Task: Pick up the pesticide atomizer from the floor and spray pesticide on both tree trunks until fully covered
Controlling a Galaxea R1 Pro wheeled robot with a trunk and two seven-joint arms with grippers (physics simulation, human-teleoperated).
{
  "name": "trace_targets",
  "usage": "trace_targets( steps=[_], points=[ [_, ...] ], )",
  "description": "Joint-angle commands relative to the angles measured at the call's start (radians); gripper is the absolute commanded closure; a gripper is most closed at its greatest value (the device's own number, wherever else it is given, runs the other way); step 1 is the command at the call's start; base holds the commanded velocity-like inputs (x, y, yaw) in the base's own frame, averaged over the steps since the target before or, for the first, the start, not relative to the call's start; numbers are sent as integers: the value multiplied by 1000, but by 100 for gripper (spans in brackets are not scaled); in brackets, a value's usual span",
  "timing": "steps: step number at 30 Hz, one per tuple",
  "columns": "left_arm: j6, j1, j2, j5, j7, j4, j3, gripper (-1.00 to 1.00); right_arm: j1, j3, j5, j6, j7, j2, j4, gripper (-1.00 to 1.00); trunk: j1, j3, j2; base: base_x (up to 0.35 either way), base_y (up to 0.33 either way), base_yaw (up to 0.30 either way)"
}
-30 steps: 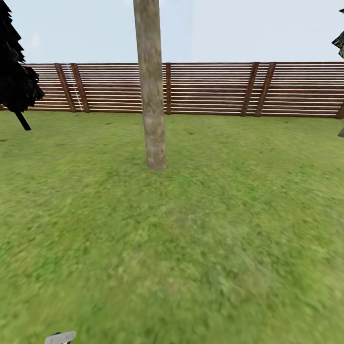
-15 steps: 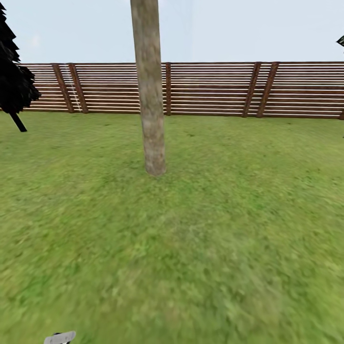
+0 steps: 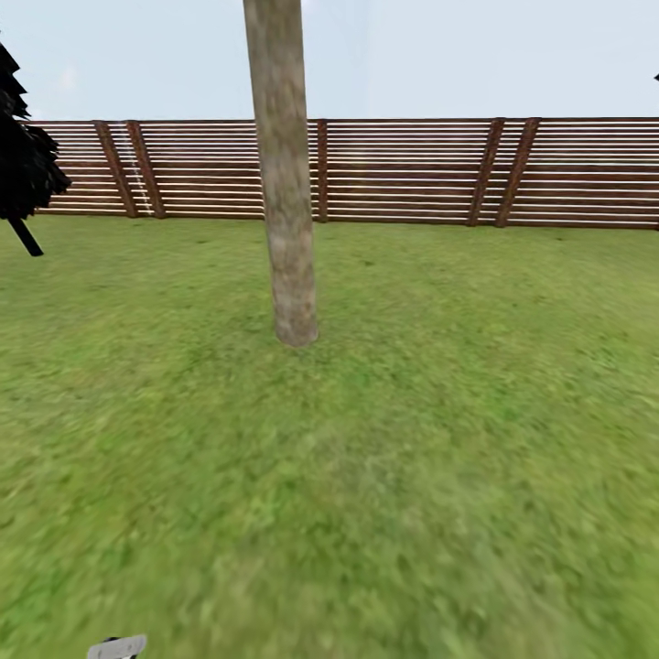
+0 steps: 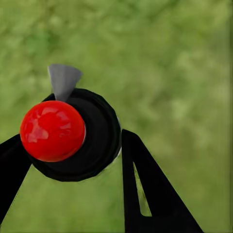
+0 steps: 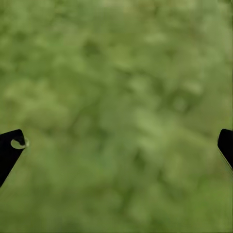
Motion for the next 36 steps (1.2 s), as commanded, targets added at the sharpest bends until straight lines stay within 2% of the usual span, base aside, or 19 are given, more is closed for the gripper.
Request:
trace_targets(
  steps=[1,36],
  points=[
    [-2,0,1,8,-8,1,3,100,0,-8,3,-3,6,0,0,-100,0,-1,0,340,0,0],
    [-4,8,1,10,-3,-4,4,100,0,-8,3,-3,6,0,0,-100,0,-1,0,318,0,0]
  ],
)
